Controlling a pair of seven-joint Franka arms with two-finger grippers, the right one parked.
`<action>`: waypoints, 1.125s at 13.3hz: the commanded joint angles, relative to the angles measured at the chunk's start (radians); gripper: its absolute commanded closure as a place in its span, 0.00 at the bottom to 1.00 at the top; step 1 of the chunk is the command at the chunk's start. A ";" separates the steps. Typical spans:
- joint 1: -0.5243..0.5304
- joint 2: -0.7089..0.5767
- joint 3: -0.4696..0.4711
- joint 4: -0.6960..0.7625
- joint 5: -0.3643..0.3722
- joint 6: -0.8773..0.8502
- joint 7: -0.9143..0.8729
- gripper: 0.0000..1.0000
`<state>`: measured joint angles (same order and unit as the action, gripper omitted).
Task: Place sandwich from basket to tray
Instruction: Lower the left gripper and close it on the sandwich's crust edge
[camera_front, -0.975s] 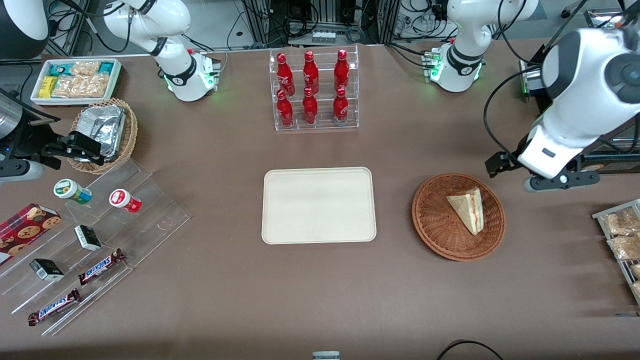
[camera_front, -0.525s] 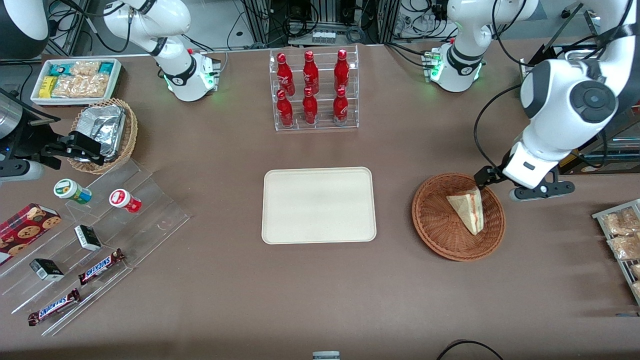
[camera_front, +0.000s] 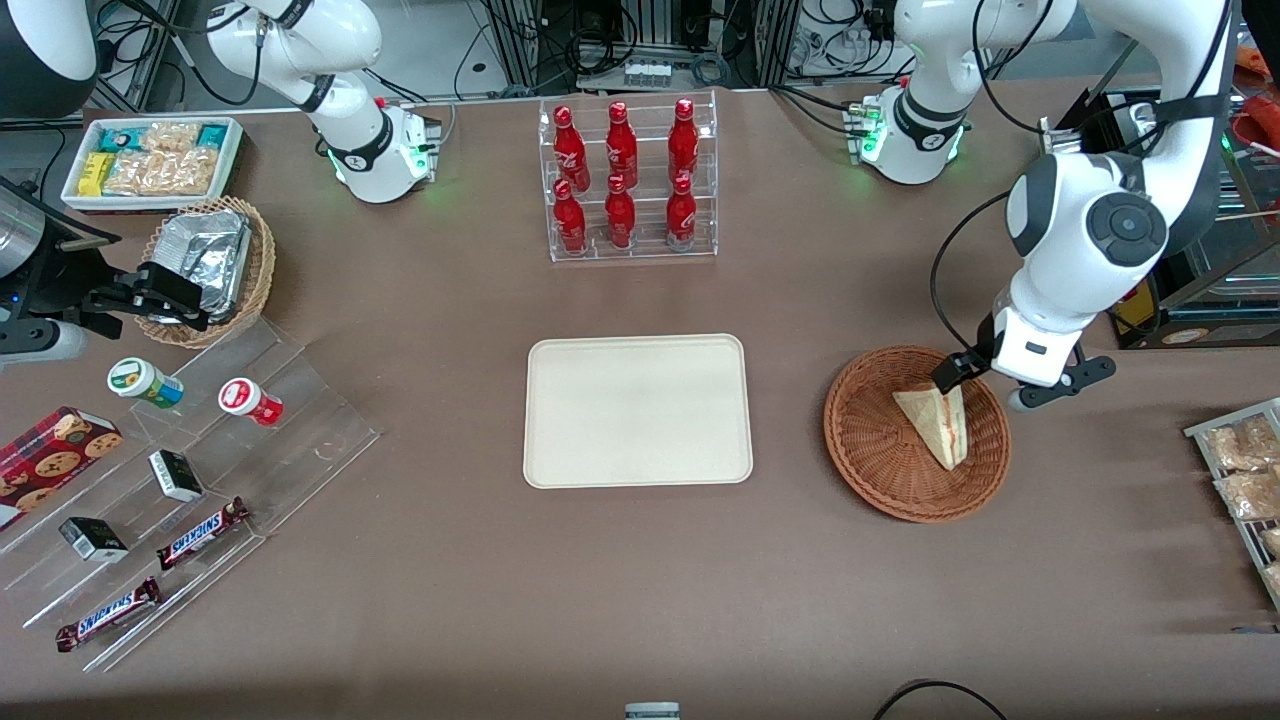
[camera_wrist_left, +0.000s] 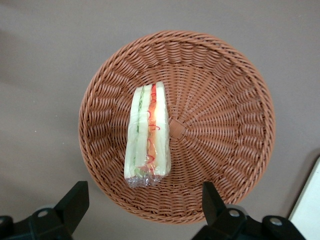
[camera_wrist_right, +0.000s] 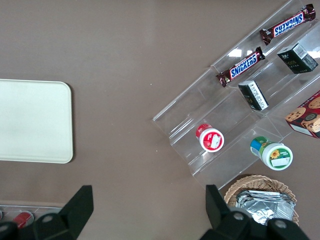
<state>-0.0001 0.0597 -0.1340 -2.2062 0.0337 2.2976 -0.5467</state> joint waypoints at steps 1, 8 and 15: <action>0.020 0.040 -0.001 -0.001 -0.009 0.023 -0.027 0.00; 0.032 0.112 -0.003 -0.033 -0.009 0.072 -0.102 0.00; 0.028 0.169 -0.007 -0.078 -0.009 0.214 -0.145 0.22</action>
<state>0.0292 0.2201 -0.1342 -2.2785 0.0330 2.4835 -0.6511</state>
